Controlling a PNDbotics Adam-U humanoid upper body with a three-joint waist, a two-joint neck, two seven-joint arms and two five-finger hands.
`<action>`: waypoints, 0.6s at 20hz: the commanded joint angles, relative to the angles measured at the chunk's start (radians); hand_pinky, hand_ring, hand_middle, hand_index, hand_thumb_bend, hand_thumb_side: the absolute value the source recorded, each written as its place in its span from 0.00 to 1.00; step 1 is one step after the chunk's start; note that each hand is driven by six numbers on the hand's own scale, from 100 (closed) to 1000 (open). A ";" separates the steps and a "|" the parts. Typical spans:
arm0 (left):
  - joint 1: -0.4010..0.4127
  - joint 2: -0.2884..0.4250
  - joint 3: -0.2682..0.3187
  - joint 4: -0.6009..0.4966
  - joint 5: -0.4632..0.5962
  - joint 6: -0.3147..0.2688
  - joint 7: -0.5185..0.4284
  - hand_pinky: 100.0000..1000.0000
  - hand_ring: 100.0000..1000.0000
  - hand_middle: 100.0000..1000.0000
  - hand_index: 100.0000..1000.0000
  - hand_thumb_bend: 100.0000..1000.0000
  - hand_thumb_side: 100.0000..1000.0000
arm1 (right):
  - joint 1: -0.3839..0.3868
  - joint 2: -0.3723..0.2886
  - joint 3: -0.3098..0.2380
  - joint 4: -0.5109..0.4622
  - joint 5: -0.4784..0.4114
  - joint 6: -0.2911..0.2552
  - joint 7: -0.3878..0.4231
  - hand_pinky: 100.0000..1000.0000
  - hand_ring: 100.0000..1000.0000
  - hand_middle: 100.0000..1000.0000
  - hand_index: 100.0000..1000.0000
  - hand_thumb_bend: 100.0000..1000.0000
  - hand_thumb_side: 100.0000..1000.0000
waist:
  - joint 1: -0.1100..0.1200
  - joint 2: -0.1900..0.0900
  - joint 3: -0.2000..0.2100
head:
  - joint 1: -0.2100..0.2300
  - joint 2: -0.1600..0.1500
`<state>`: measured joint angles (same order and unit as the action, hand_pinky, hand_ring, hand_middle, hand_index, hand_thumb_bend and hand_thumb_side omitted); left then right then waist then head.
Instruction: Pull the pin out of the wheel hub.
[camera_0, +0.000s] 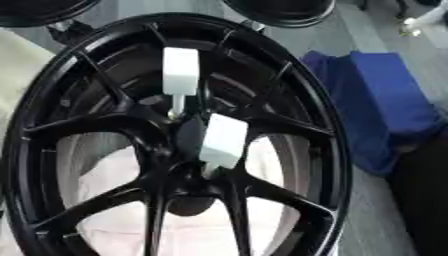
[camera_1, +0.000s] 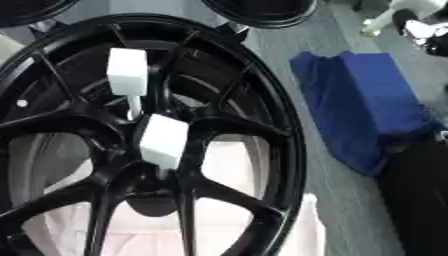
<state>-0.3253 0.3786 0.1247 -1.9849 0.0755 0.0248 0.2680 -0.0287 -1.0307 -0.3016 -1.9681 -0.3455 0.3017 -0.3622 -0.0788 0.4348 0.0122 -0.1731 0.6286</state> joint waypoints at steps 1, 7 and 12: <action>-0.004 0.010 0.016 -0.015 -0.005 -0.002 0.006 0.94 0.49 0.46 0.69 0.12 0.60 | 0.024 0.026 -0.046 0.015 0.077 0.020 0.013 0.80 0.75 0.68 0.69 0.21 0.00 | 0.004 -0.017 -0.001 | 0.004 -0.020; -0.002 0.008 0.016 -0.015 -0.001 -0.002 0.006 0.94 0.49 0.46 0.69 0.12 0.60 | 0.036 0.060 -0.057 0.063 0.134 0.052 0.100 0.90 0.91 0.90 0.79 0.30 0.00 | 0.009 -0.023 0.002 | 0.007 -0.022; -0.002 0.007 0.015 -0.015 0.001 -0.002 0.004 0.94 0.49 0.46 0.69 0.13 0.60 | 0.029 0.065 -0.052 0.056 0.140 0.050 0.106 0.90 0.91 0.90 0.81 0.31 0.00 | 0.014 -0.029 0.001 | 0.006 -0.020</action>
<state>-0.3245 0.3777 0.1270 -1.9849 0.0749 0.0228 0.2705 0.0074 -0.9429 -0.3388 -1.9021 -0.2135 0.3549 -0.2593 -0.0674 0.4342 0.0144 -0.1683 0.6208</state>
